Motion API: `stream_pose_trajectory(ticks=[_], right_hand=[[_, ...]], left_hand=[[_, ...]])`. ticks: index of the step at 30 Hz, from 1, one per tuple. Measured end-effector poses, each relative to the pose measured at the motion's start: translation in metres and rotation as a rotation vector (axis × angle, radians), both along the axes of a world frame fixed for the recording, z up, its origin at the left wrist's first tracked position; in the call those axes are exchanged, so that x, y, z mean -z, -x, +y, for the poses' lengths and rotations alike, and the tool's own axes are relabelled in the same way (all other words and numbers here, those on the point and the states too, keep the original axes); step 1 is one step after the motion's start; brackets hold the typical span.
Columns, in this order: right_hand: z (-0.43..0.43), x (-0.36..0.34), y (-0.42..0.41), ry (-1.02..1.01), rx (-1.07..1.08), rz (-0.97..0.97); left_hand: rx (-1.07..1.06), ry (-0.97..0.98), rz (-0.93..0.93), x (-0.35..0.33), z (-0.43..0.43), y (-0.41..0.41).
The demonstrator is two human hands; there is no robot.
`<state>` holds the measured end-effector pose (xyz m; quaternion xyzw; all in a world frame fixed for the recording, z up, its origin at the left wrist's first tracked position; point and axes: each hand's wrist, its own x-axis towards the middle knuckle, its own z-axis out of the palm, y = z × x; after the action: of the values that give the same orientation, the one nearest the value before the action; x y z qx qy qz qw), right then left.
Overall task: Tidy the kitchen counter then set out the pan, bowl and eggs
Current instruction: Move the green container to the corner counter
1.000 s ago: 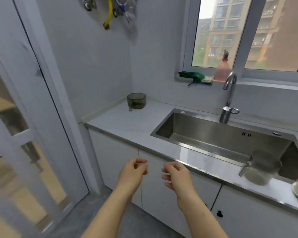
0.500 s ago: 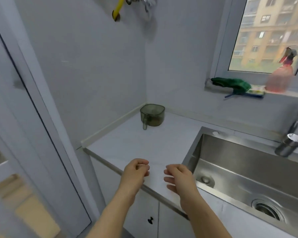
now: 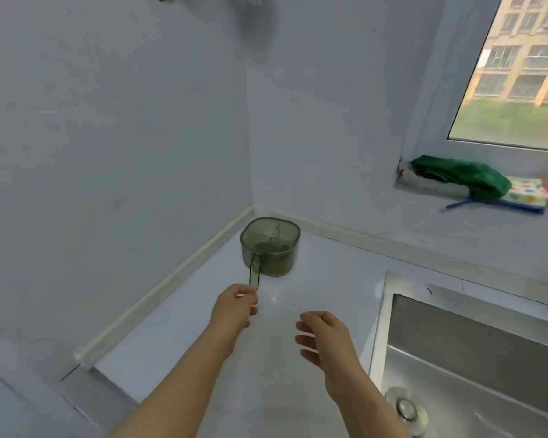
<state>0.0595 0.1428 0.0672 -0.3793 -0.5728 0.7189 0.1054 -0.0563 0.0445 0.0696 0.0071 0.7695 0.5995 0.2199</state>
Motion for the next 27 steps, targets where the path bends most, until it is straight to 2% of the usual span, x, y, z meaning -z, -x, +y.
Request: stream_pose_trajectory(ticks=[5, 10, 19, 24, 27], right_hand=[[0.024, 0.004, 0.047, 0.007, -0.038, -0.031], [0.044, 0.007, 0.083, 0.008, -0.019, -0.054], [0.067, 0.013, 0.171, -0.031, 0.132, -0.061], [0.069, 0.019, 0.195, 0.017, 0.186, -0.058], [0.074, 0.028, 0.205, 0.092, 0.216, -0.044]], left_hand=[[-0.15, -0.109, -0.052, 0.006, 0.029, 0.052], [-0.201, -0.137, -0.105, 0.011, 0.04, 0.099], [-0.02, -0.087, -0.108, 0.012, 0.073, 0.186], [-0.003, -0.281, -0.317, 0.031, 0.084, 0.204], [-0.008, -0.316, -0.377, 0.033, 0.087, 0.207]])
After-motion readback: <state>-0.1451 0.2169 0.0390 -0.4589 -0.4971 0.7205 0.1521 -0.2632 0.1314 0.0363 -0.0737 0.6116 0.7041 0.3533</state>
